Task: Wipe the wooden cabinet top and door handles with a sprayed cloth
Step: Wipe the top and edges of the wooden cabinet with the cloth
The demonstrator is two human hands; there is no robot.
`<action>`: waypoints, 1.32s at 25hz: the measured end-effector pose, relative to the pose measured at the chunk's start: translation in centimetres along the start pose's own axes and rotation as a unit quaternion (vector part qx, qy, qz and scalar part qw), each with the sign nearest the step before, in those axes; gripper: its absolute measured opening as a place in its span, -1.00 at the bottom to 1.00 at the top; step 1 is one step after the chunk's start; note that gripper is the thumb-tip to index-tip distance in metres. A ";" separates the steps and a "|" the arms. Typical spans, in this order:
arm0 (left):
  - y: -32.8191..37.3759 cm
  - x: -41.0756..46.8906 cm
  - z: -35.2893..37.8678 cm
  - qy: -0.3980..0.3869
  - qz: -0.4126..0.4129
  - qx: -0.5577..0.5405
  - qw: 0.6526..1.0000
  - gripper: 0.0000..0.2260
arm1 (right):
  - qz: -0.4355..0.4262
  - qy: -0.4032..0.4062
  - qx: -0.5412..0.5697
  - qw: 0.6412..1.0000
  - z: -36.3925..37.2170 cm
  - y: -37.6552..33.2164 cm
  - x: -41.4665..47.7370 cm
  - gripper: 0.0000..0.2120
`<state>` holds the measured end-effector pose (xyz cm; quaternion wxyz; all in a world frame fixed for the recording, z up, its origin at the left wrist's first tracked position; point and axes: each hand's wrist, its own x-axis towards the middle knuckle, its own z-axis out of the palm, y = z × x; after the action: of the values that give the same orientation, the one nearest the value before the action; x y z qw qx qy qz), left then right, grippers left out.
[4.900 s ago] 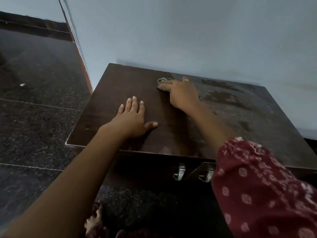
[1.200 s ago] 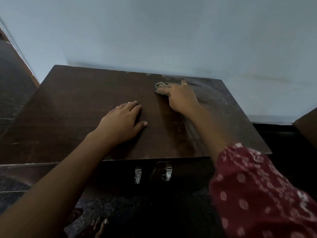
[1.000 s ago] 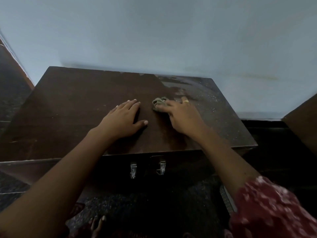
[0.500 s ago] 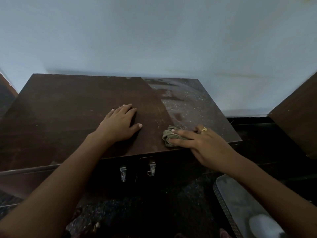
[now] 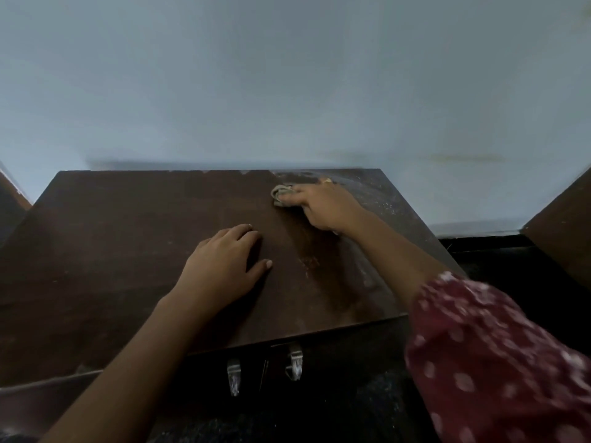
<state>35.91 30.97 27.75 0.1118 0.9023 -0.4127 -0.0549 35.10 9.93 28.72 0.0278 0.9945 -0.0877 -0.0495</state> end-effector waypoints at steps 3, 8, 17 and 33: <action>0.2 0.3 0.2 0.010 -0.003 0.003 1.000 -0.49 | 0.035 -0.006 0.019 0.999 -0.8 0.0 3.5 -0.49; 0.4 0.8 0.7 0.005 -0.010 0.005 1.000 -0.49 | 0.114 0.008 0.032 0.993 -1.2 0.5 4.0 -0.47; 0.9 0.5 0.6 -0.009 -0.015 0.010 1.000 -0.51 | 0.113 0.025 0.037 0.993 0.8 -0.1 -7.5 -0.51; 3.2 0.5 1.5 -0.019 0.020 -0.036 0.999 -0.53 | 0.221 0.058 0.017 0.973 1.7 -1.5 -16.7 -0.54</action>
<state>33.65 28.30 27.05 0.1374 0.8879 -0.4308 -0.0846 18.79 14.24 28.46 0.0265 0.9522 -0.3040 0.0173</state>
